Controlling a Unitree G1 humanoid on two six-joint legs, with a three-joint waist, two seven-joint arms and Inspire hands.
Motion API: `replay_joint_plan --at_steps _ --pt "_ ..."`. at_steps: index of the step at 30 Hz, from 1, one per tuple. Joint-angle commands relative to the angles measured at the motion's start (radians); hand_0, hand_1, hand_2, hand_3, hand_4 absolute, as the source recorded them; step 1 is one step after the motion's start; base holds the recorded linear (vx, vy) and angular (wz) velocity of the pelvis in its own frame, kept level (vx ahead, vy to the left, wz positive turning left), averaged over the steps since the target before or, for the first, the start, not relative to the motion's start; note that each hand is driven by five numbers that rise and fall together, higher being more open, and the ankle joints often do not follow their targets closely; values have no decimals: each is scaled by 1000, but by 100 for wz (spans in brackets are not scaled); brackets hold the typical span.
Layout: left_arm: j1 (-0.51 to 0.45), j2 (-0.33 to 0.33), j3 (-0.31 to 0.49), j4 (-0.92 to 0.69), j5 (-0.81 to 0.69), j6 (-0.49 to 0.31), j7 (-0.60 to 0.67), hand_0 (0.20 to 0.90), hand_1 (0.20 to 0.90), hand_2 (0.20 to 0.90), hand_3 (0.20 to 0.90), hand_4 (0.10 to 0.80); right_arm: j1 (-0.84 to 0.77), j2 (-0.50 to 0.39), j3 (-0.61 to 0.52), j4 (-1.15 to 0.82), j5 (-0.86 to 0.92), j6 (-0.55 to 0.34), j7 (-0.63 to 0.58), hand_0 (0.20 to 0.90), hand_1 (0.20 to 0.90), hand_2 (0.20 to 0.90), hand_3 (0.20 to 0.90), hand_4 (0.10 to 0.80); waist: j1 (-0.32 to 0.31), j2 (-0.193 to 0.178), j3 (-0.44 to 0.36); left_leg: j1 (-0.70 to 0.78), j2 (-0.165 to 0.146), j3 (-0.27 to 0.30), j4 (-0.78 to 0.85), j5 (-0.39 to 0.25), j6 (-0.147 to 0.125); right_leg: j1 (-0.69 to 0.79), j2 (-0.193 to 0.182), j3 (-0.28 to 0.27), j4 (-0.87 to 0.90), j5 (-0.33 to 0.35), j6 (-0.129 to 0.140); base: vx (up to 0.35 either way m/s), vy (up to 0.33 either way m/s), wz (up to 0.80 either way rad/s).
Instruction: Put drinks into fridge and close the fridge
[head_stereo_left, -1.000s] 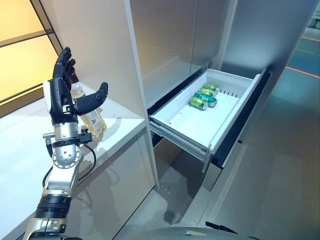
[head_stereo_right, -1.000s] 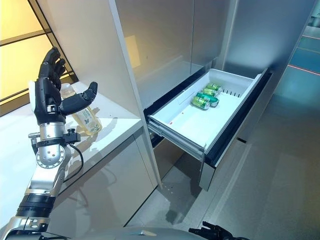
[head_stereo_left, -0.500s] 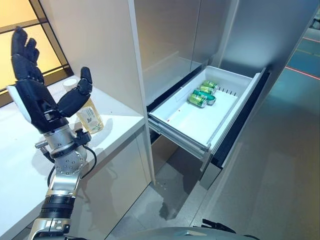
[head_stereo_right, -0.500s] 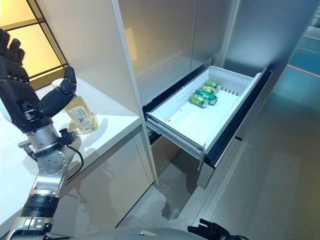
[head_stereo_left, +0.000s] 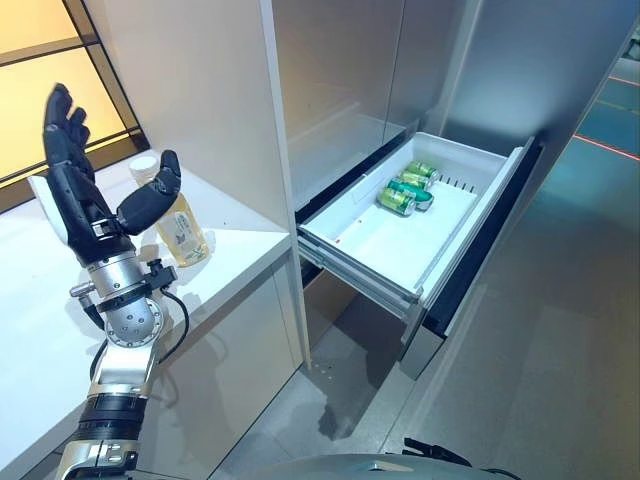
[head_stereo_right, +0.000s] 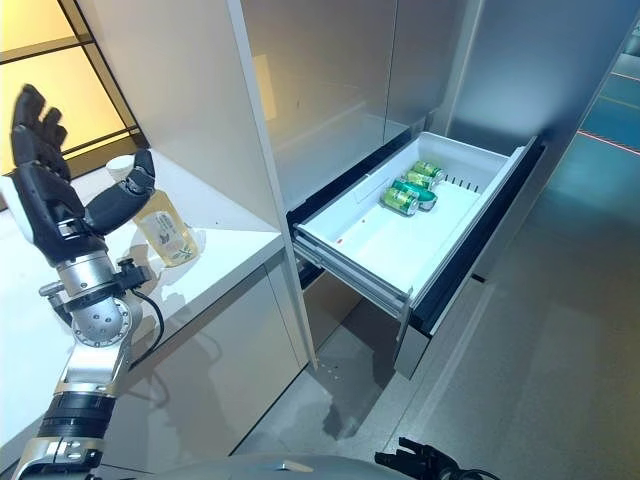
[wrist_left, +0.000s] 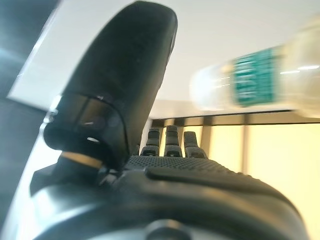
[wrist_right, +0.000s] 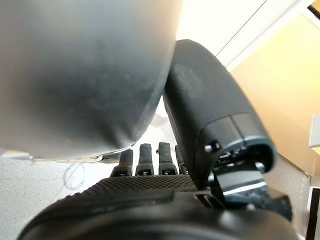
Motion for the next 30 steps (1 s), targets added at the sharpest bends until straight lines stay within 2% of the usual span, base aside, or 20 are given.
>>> replay_joint_plan --at_steps 1,9,18,30 --pt "-52 25 36 -17 -52 -22 -69 900 900 900 900 800 -18 3 10 7 -37 3 30 900 900 900 900 800 12 0 -11 -34 -37 -31 11 -67 19 -5 5 -50 129 -145 34 -3 9 3" --pt "-31 34 23 -8 -135 -3 -227 900 900 900 900 800 -29 -8 4 10 -35 11 43 900 900 900 900 800 28 1 -2 -38 -38 -40 13 -63 20 -5 3 -62 132 -146 33 -2 4 2" --pt "-38 43 24 13 -175 15 -268 900 900 900 900 800 -27 -9 4 3 -32 22 43 900 900 900 900 800 24 6 2 -36 -39 -40 12 -62 20 -4 2 -63 135 -147 35 3 1 3" --pt "-103 59 15 62 -207 33 -252 900 900 900 900 800 -11 -11 13 -7 -40 28 41 900 900 900 900 800 -10 15 -1 -26 -36 -18 10 -66 19 -3 3 -48 134 -146 40 2 0 0"
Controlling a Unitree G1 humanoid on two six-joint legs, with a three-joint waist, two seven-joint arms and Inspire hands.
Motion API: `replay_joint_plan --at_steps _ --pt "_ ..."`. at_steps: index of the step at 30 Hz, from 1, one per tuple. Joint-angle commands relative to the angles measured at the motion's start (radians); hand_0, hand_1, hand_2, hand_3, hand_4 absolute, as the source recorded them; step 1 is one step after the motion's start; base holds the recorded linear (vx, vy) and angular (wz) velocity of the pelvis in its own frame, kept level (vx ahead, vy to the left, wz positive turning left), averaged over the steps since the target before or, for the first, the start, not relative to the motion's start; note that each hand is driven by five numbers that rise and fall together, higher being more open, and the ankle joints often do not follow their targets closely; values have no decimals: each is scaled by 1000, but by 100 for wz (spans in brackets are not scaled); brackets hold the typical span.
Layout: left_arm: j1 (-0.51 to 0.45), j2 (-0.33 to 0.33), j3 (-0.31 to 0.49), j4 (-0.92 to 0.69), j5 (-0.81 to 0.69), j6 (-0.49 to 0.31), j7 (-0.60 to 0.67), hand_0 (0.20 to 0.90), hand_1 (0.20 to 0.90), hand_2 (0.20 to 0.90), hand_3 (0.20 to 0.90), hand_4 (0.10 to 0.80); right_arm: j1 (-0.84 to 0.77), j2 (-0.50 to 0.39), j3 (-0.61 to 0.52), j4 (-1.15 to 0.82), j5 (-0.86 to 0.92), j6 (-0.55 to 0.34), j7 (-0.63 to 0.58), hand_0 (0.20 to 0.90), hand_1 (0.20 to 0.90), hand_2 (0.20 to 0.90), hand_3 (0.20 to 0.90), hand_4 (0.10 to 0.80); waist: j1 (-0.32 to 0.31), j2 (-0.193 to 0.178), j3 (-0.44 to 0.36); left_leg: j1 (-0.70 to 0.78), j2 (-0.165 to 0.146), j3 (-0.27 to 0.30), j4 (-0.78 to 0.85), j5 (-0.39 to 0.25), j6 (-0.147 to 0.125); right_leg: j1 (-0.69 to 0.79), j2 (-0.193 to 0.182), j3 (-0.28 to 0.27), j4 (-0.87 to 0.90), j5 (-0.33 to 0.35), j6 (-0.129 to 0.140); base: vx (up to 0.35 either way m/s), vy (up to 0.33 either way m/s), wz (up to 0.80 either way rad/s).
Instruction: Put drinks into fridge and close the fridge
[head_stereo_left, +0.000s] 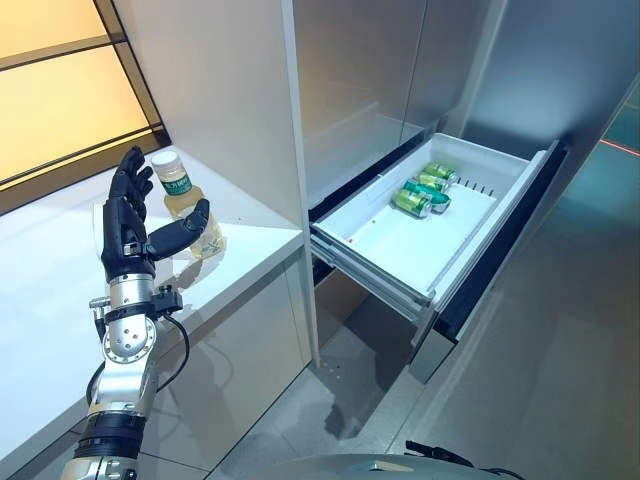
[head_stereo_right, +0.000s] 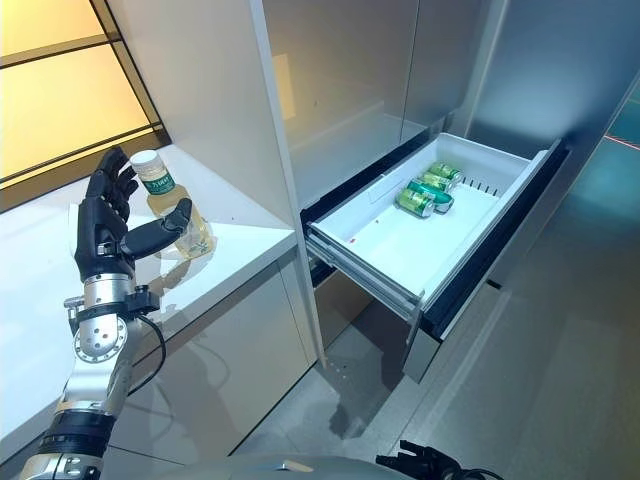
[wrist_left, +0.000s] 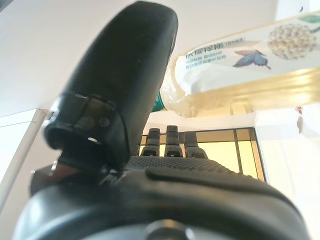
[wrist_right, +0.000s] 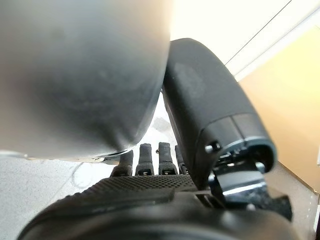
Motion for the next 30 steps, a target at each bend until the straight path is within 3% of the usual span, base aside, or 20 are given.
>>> replay_joint_plan --at_steps 1,28,29,30 --pt "-159 78 15 23 -15 -54 22 900 900 900 900 800 -13 2 15 0 -23 -2 28 900 900 900 900 800 -31 3 -11 -28 -34 0 13 -71 19 -11 6 -28 134 -146 41 14 3 -4" --pt "-266 130 -21 113 -33 57 17 900 900 900 900 800 -3 -1 33 -6 -24 -2 28 900 900 900 900 800 -64 5 -16 -19 -34 18 15 -78 25 -15 10 1 145 -151 46 2 1 -1" --pt "-269 133 -21 116 -40 64 11 808 808 808 793 693 -3 -1 33 -6 -24 -2 29 900 900 900 900 800 -64 6 -16 -19 -35 19 15 -78 24 -15 10 0 145 -151 46 0 0 0" --pt "-271 135 -23 122 -47 65 2 596 596 596 546 446 -4 -1 34 -6 -22 -3 29 900 900 900 900 800 -65 6 -16 -18 -35 19 16 -78 24 -15 10 0 145 -150 47 0 0 0"
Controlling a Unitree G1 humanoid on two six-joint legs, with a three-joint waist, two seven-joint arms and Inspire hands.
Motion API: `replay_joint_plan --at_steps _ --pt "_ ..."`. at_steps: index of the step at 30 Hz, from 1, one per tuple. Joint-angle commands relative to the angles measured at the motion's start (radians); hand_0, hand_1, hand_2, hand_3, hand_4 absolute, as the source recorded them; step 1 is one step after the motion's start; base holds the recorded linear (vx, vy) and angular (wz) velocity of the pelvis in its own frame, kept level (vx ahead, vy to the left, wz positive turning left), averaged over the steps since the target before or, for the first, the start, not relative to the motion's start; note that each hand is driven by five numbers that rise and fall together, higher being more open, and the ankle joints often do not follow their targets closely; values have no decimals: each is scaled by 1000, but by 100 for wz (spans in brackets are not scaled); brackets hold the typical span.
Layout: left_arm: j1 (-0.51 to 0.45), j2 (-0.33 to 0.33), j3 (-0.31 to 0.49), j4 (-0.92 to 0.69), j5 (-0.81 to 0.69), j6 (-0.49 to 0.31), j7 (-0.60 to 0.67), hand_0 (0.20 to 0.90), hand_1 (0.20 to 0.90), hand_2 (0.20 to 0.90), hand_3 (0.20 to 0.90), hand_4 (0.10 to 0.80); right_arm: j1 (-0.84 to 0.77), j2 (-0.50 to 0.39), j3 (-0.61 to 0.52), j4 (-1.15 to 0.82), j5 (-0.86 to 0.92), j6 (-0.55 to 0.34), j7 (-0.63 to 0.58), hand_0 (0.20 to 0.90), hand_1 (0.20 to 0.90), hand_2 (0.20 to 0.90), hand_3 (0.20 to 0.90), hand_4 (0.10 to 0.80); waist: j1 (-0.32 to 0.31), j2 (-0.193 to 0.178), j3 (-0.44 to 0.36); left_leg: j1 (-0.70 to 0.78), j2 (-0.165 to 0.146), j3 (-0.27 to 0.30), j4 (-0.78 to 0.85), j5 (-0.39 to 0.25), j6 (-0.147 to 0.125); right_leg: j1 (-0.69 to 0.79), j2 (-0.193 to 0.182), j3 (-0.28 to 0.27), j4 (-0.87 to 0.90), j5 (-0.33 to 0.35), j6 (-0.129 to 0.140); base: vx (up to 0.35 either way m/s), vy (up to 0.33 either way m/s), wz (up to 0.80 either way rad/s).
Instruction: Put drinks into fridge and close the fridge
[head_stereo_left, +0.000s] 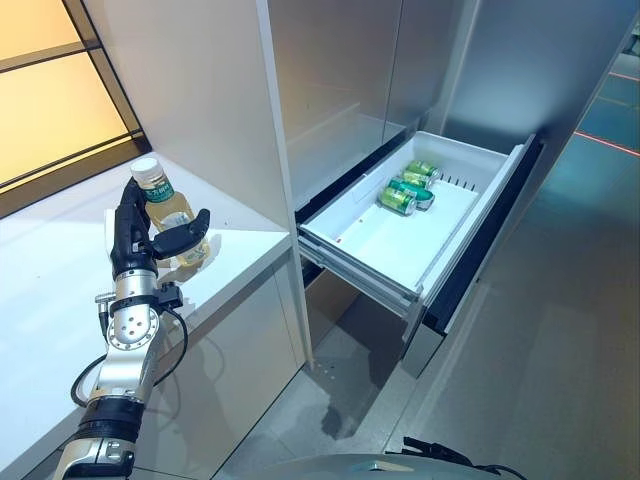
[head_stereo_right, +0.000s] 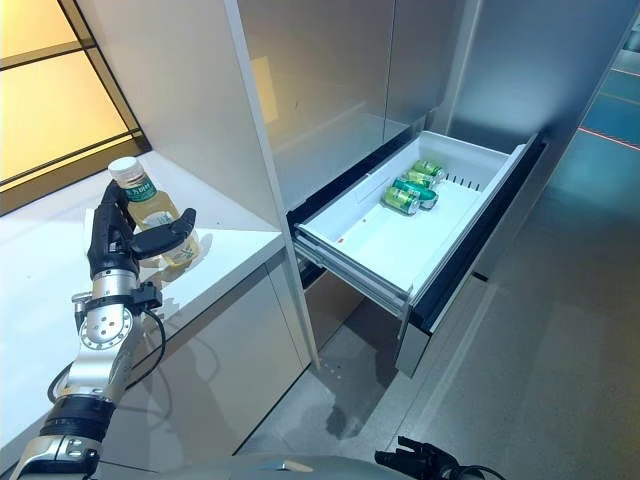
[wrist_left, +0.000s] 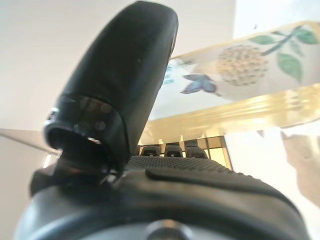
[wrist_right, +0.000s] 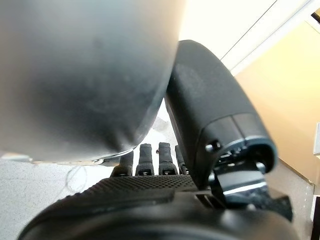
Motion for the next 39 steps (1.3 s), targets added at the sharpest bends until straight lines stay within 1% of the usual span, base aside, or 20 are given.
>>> replay_joint_plan --at_steps 1,7,10,15,16,18,21,24,25,26,29,30,31,32,33,35,36,37,39 --pt "-205 93 6 6 -24 -64 -12 300 300 300 200 100 -3 -4 31 6 -20 -3 31 900 900 900 900 800 -29 8 -15 -23 -35 5 16 -78 24 -15 8 -17 145 -151 46 0 0 0" --pt "-211 97 -11 15 -31 -27 -37 300 300 300 200 100 -7 -3 39 -26 9 2 38 900 900 900 900 800 -32 10 -12 -22 -36 5 15 -78 24 -16 8 -15 142 -147 49 0 0 0" --pt "-218 100 -18 21 -58 -35 -61 300 300 300 200 100 -12 -2 45 -47 38 -5 52 900 900 900 900 800 -32 10 -13 -21 -36 8 15 -78 24 -13 8 -16 139 -144 50 0 0 0" --pt "-236 80 -18 -11 -184 -50 -116 300 300 300 200 100 -21 1 63 -108 66 -16 70 900 900 900 900 800 -35 11 -13 -20 -34 12 14 -78 22 -12 8 -16 130 -139 51 -5 -14 -2" --pt "-243 66 -16 -26 -230 -66 -131 300 300 300 200 100 -27 2 72 -136 61 -28 81 900 900 900 900 800 -35 11 -13 -21 -33 13 13 -76 20 -11 8 -16 128 -138 50 0 0 0" --pt "-252 54 -16 -41 -274 -88 -144 300 300 300 200 100 -31 2 87 -172 36 -51 90 900 900 900 900 800 -36 10 -14 -22 -32 12 12 -75 19 -12 8 -17 127 -137 50 0 0 0" --pt "-267 32 -19 -92 -339 -136 -178 300 300 300 200 100 -40 -9 140 -311 -36 -106 111 900 900 900 900 800 -37 6 -11 -24 -30 12 13 -71 17 -13 8 -20 126 -135 48 -36 -38 -2" --pt "-277 16 -33 -157 -358 -179 -212 300 300 300 200 100 -40 -28 191 -558 -70 -70 116 900 900 900 900 800 -42 -2 -8 -29 -28 8 14 -65 13 -15 7 -21 127 -133 46 -48 -49 0" --pt "-277 14 -34 -164 -360 -184 -222 300 300 300 200 100 -38 -31 195 -583 -76 -75 121 900 900 900 900 800 -42 -2 -7 -29 -28 7 15 -65 13 -15 7 -22 128 -133 45 -50 -47 1" --pt "-280 14 -41 -190 -364 -197 -247 300 300 300 200 100 -38 -42 208 -675 -77 -55 131 900 900 900 900 800 -45 -6 -6 -31 -27 6 14 -63 11 -17 7 -23 128 -132 45 -46 -40 1" --pt "-276 17 -56 -243 -365 -206 -288 300 300 300 200 100 -47 -69 208 -809 -64 -43 177 900 900 900 900 800 -46 -10 -5 -32 -26 1 14 -60 10 -20 7 -23 130 -133 44 -49 -39 0" --pt "-273 20 -66 -271 -370 -211 -324 300 300 300 200 100 -59 -90 194 -871 -32 -32 228 900 900 900 900 800 -44 -13 -3 -33 -26 -1 13 -58 10 -20 7 -24 130 -132 44 -51 -36 -1" --pt "-271 22 -71 -289 -370 -207 -344 300 300 300 200 100 -69 -102 183 -913 -15 -19 253 900 900 900 900 800 -42 -14 -3 -35 -26 -3 13 -57 10 -20 7 -24 129 -131 44 -56 -36 -2" --pt "-261 25 -80 -318 -379 -209 -376 300 300 300 200 100 -82 -125 166 -988 21 14 288 900 900 900 900 800 -40 -16 -2 -36 -27 -5 12 -55 10 -21 7 -23 128 -129 45 -46 -25 -4" --pt "-254 26 -86 -334 -383 -211 -401 300 300 300 200 100 -96 -141 152 -1021 50 15 313 900 900 900 900 800 -37 -17 -1 -38 -27 -7 11 -53 10 -22 7 -22 127 -127 45 -48 -24 -4" --pt "-243 35 -101 -368 -393 -212 -455 300 300 300 200 100 -135 -188 107 -1142 156 56 350 900 900 900 900 800 -35 -20 1 -39 -25 -6 11 -52 11 -23 7 -22 127 -124 45 -43 -19 -6" --pt "-243 35 -101 -371 -394 -211 -460 300 300 300 200 100 -137 -191 103 -1150 162 57 351 900 900 900 900 800 -34 -20 1 -39 -25 -6 11 -52 11 -23 7 -22 127 -124 45 -42 -18 -6" --pt "-236 39 -109 -391 -411 -202 -506 300 300 300 200 100 -168 -210 72 -1218 229 69 350 900 900 900 900 800 -32 -23 0 -40 -26 -6 10 -52 12 -23 7 -21 125 -122 46 -37 -14 -3" --pt "-228 39 -120 -419 -431 -182 -558 300 300 300 200 100 -215 -228 38 -1290 317 103 335 900 900 900 900 800 -31 -25 -3 -43 -25 -6 10 -52 14 -27 7 -19 123 -119 46 -41 -11 -3"
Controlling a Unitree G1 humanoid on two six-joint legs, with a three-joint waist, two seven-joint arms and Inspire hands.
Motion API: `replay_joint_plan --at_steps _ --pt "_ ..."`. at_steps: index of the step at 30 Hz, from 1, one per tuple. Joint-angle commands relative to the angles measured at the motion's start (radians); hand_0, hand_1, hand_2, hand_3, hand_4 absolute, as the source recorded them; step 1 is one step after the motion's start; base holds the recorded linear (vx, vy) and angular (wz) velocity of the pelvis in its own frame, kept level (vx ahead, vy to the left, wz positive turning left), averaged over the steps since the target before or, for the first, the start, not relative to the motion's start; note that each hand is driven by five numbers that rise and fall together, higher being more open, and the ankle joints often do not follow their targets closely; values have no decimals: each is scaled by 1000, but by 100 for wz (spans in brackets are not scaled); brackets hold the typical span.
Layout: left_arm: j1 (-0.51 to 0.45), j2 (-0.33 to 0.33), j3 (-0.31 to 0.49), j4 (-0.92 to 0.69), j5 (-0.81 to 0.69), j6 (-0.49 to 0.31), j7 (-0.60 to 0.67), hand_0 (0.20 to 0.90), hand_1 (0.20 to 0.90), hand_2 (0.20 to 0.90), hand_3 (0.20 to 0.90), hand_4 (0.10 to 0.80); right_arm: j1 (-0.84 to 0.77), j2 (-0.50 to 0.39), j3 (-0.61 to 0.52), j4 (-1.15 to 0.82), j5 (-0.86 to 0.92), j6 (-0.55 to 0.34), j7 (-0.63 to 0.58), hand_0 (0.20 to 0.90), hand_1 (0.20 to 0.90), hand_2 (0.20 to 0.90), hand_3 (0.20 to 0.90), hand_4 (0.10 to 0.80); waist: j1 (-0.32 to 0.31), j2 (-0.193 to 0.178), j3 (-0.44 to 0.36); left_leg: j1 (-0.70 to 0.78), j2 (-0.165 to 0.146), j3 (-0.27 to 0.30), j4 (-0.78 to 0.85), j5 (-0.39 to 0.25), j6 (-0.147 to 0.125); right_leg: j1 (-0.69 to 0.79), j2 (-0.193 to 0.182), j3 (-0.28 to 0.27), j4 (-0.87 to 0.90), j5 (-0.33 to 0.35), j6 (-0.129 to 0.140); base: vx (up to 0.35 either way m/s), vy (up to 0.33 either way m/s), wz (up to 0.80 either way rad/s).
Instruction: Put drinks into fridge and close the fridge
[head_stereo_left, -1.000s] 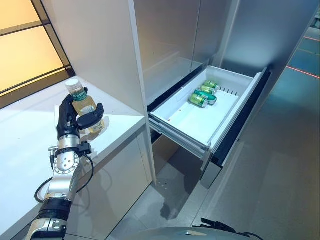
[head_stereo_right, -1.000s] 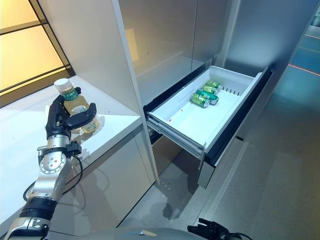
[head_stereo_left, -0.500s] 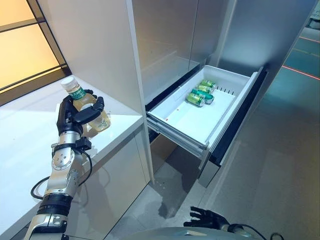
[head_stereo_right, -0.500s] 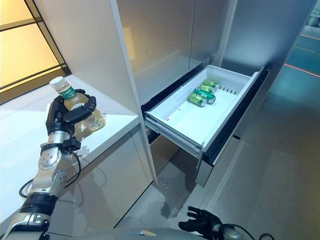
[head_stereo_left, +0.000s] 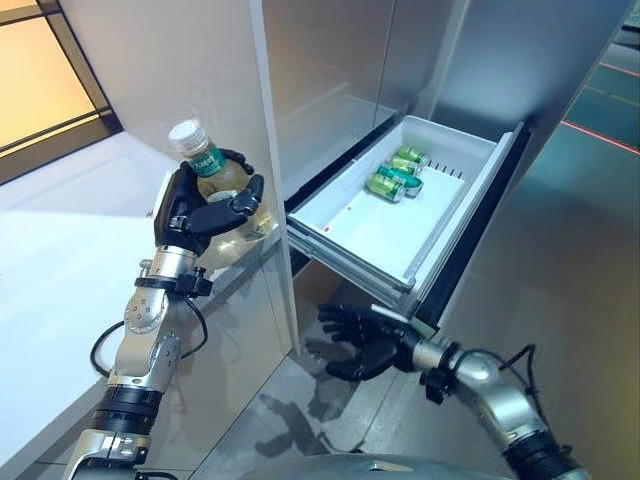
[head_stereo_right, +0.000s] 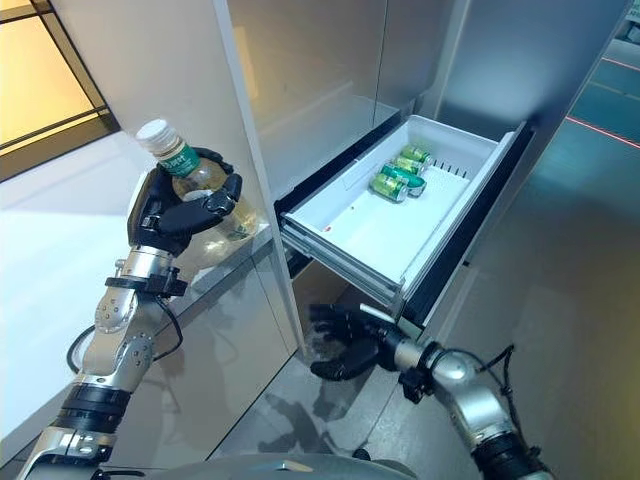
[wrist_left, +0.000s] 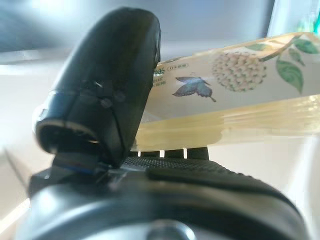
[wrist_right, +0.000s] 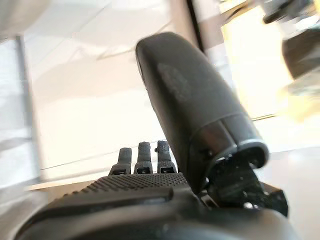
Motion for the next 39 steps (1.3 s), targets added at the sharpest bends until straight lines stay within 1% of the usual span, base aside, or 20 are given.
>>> replay_joint_plan --at_steps 1,4,7,8,10,11,14,17,18,22,26,31,34,39 --pt "-187 57 -28 -151 -97 -165 -113 300 300 300 200 100 -161 -10 -100 -161 224 -27 15 900 900 900 900 800 -10 22 -60 -36 -27 -21 6 -53 15 -12 4 -37 123 -124 50 -32 -1 -5" --pt "-187 61 -54 -176 -114 -130 -179 300 300 300 200 100 -203 -14 -116 -217 283 -7 -5 900 900 900 900 800 -9 21 -62 -39 -27 -18 7 -54 17 -14 3 -35 117 -118 52 -38 0 -5" --pt "-187 60 -83 -200 -111 -102 -205 300 300 300 200 100 -217 -18 -117 -245 310 15 3 900 900 900 900 800 -10 19 -65 -40 -27 -14 7 -53 19 -15 2 -34 111 -113 54 -22 -1 -1" --pt "-193 61 -100 -210 -113 -79 -215 300 300 300 200 100 -225 -24 -114 -260 324 35 2 900 900 900 900 800 -10 18 -66 -40 -27 -13 6 -53 19 -14 2 -33 106 -109 54 0 0 0" --pt "-201 61 -118 -215 -110 -66 -215 300 300 300 200 100 -235 -31 -104 -265 337 42 -1 900 900 900 900 800 -11 16 -67 -42 -27 -11 6 -52 19 -14 2 -33 102 -106 55 0 0 0" --pt "-211 61 -144 -221 -107 -48 -218 300 300 300 200 100 -248 -40 -88 -270 345 54 3 900 900 900 900 800 -12 13 -69 -42 -27 -9 4 -50 18 -14 2 -32 96 -100 56 0 0 0" --pt "-235 60 -188 -212 -114 -24 -213 300 300 300 200 100 -272 -54 -52 -277 347 61 10 900 900 900 900 800 -15 9 -71 -45 -26 -3 2 -47 17 -16 3 -31 88 -92 57 0 0 0" --pt "-254 57 -216 -200 -115 -16 -206 300 300 300 200 100 -298 -60 -27 -279 349 68 22 900 900 900 900 800 -16 8 -72 -48 -25 0 1 -45 15 -17 3 -29 83 -87 57 -11 -3 -5" --pt "-265 50 -237 -191 -103 -15 -195 300 300 300 200 100 -315 -59 -6 -280 352 78 26 900 900 900 900 800 -17 7 -72 -49 -23 2 1 -44 14 -18 4 -29 81 -85 58 -4 0 -7" --pt "-285 45 -276 -167 -71 -10 -174 300 300 300 200 100 -347 -62 34 -292 381 106 50 900 900 900 900 800 -19 5 -71 -52 -22 8 1 -43 13 -19 4 -27 76 -81 58 -4 1 -9" --pt "-291 46 -305 -146 -53 6 -164 300 300 300 200 100 -360 -62 58 -306 386 97 67 900 900 900 900 800 -19 3 -71 -53 -22 12 1 -42 13 -19 3 -29 73 -78 58 2 0 -1" --pt "-280 37 -329 -118 -54 42 -182 300 300 300 200 100 -377 -60 69 -325 410 82 27 900 900 900 900 800 -19 2 -70 -53 -21 17 1 -41 14 -23 3 -29 74 -76 59 0 0 0" --pt "-267 25 -338 -113 -61 53 -198 300 300 300 200 100 -380 -51 63 -324 440 71 -35 900 900 900 900 800 -17 2 -67 -53 -22 18 4 -42 16 -22 3 -30 74 -75 58 0 0 0" --pt "-246 -6 -358 -112 -38 51 -196 300 300 300 200 100 -377 -8 58 -302 549 114 -147 900 900 900 900 800 -16 2 -64 -53 -22 20 7 -45 18 -23 3 -31 77 -77 58 0 0 0"
